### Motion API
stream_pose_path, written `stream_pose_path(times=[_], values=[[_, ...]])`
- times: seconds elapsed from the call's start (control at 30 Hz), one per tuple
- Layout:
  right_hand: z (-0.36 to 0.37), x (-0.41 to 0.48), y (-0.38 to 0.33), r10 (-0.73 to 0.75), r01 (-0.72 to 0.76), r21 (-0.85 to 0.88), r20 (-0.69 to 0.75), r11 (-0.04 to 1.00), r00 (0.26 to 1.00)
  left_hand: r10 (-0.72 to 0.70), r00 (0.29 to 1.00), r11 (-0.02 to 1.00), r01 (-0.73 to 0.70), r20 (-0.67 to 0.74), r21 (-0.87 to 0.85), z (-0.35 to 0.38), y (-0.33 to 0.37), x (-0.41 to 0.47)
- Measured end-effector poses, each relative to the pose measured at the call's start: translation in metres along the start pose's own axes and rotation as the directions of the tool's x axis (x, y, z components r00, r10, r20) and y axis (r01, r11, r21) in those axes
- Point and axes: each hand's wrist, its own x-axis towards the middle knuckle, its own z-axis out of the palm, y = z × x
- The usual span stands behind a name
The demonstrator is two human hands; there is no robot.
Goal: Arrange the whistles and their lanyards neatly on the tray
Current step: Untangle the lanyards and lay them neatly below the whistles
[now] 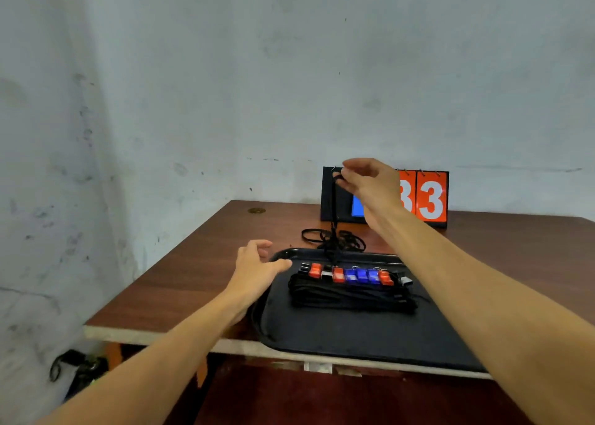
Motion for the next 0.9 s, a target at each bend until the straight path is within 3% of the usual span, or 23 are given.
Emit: stream_pose_path(times=[0.1, 0.17, 0.3, 0.4, 0.7, 0.8, 0.9], values=[[-0.005, -0.003, -0.010, 0.002, -0.005, 0.070, 0.042, 0.998, 0.999, 0.164, 0.983, 0.976, -0.173, 0.080, 0.130, 0.001, 0.033, 0.007], [-0.007, -0.004, -0.016, -0.004, -0.005, 0.111, 0.079, 0.994, 0.997, 0.249, 0.955, 0.955, -0.270, 0.159, 0.124, 0.007, 0.063, 0.009], [-0.011, -0.002, -0.036, -0.060, 0.041, 0.173, 0.108, 0.984, 0.992, 0.318, 0.930, 0.919, -0.350, 0.185, 0.180, 0.033, 0.109, 0.019], [-0.021, 0.002, -0.048, -0.091, 0.057, 0.276, 0.112, 0.960, 0.989, 0.309, 0.937, 0.901, -0.342, 0.160, 0.265, 0.055, 0.115, 0.031], [-0.077, 0.012, -0.054, -0.033, 0.028, 0.505, 0.001, 0.863, 0.999, 0.331, 0.941, 0.917, -0.339, 0.075, 0.208, 0.084, 0.124, 0.037], [-0.097, 0.012, -0.047, 0.052, -0.017, 0.600, -0.042, 0.799, 0.998, 0.255, 0.958, 0.960, -0.267, 0.133, 0.082, 0.087, 0.129, 0.034], [-0.103, 0.010, -0.045, 0.065, -0.045, 0.609, -0.010, 0.792, 0.998, 0.167, 0.945, 0.986, -0.155, 0.282, -0.066, 0.091, 0.131, 0.035]])
